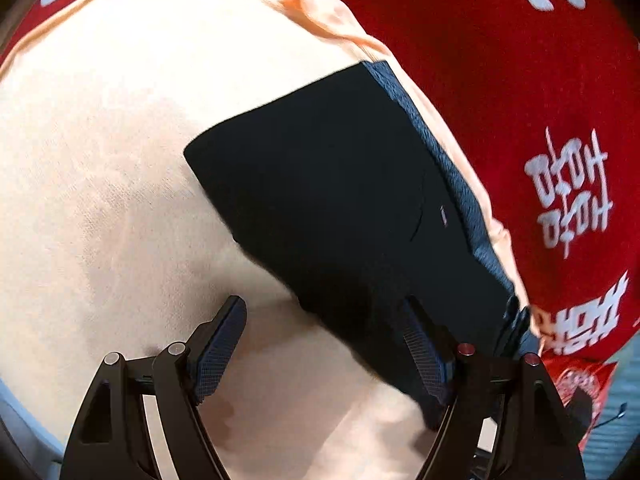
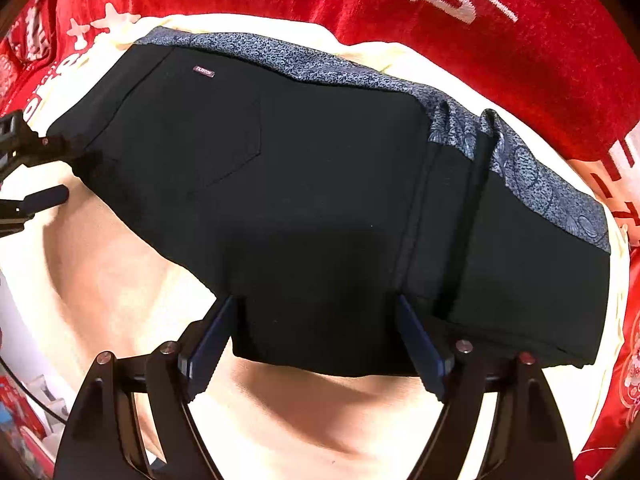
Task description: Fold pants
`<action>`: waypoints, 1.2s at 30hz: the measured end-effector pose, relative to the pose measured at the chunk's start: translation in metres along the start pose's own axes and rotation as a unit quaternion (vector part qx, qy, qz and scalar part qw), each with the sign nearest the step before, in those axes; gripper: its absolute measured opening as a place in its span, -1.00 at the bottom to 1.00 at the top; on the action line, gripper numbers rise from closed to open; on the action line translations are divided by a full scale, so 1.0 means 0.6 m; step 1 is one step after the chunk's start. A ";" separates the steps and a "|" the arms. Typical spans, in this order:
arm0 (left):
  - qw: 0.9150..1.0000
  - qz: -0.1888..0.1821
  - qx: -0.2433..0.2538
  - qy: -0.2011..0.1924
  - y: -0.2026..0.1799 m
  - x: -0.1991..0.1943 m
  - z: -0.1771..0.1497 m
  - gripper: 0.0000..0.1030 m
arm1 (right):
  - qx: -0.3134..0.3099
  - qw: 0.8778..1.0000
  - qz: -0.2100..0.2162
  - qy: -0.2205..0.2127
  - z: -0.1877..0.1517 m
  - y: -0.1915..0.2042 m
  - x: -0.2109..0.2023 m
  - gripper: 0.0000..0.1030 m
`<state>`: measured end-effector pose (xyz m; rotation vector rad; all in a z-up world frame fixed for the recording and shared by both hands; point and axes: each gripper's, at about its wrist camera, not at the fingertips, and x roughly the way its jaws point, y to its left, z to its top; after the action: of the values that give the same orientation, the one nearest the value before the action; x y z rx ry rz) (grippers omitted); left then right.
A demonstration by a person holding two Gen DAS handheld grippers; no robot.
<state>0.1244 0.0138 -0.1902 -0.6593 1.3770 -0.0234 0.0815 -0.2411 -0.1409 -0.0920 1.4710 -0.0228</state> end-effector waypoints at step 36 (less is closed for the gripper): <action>0.965 0.145 0.190 -0.107 -0.197 0.044 -0.029 -0.36 | 0.066 0.987 0.139 -0.039 0.165 -0.095 -0.132 0.64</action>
<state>0.1567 -0.1009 -0.1620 -0.1304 1.2026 0.0165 0.1745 -0.2875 -0.0483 0.2187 1.3892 0.1091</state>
